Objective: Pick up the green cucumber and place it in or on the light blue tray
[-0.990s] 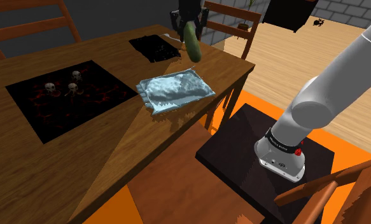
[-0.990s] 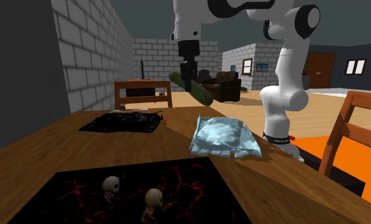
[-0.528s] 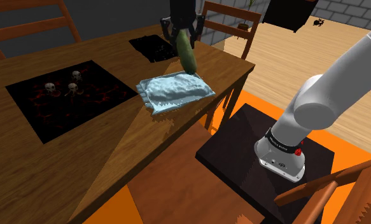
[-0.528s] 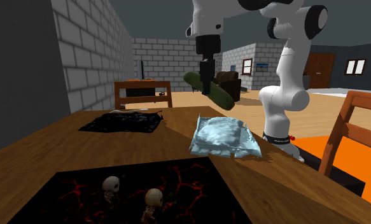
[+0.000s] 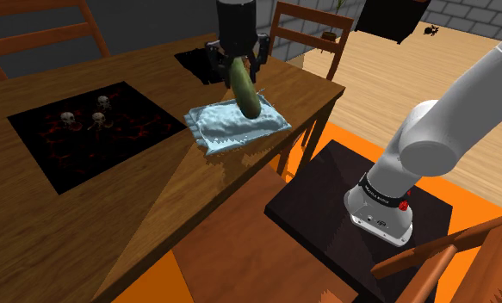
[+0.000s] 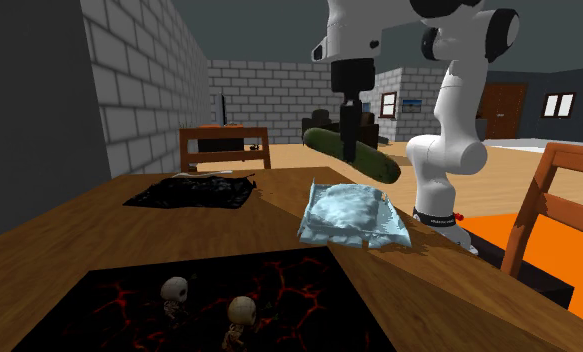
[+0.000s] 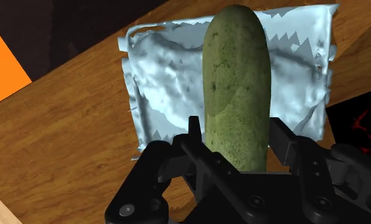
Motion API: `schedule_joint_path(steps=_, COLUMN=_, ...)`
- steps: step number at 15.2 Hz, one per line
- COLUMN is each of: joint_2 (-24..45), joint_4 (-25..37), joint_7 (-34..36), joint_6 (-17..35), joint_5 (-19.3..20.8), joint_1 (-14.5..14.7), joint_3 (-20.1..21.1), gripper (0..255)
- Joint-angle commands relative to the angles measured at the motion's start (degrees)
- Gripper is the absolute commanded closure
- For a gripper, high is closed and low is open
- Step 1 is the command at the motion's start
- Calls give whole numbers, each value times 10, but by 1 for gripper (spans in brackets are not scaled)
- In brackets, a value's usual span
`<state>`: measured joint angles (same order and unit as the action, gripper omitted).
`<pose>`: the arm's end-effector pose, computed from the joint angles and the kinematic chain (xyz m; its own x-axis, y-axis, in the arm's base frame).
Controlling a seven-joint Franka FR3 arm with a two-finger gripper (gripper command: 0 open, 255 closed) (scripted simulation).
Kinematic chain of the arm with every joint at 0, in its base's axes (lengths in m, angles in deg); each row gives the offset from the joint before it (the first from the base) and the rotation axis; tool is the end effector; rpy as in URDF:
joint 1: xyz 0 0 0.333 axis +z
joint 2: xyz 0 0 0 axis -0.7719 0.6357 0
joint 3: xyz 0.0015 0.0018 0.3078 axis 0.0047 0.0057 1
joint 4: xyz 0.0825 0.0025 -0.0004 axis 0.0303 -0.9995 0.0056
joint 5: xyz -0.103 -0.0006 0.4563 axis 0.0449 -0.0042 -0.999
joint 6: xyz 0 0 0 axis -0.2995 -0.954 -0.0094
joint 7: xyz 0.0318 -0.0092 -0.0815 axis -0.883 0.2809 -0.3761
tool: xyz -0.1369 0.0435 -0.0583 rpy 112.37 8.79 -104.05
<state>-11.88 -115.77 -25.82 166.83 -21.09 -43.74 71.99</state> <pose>0.4827 0.2915 0.4686 0.8962 -0.4431 -0.0213 -0.4384 -0.8919 0.1113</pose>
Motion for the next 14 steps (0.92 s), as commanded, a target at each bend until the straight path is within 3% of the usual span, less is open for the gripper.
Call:
schedule_joint_path(steps=1, joint_2=2, joint_4=-12, joint_7=2, joint_6=14, joint_5=0, joint_1=1, joint_3=2, gripper=255)
schedule_joint_path(steps=10, joint_2=10, joint_4=-72, joint_7=6, joint_6=82, joint_5=2, joint_1=2, joint_3=5, gripper=255)
schedule_joint_path(steps=14, joint_2=10, joint_4=-72, joint_7=6, joint_6=82, joint_5=2, joint_1=2, joint_3=6, gripper=255)
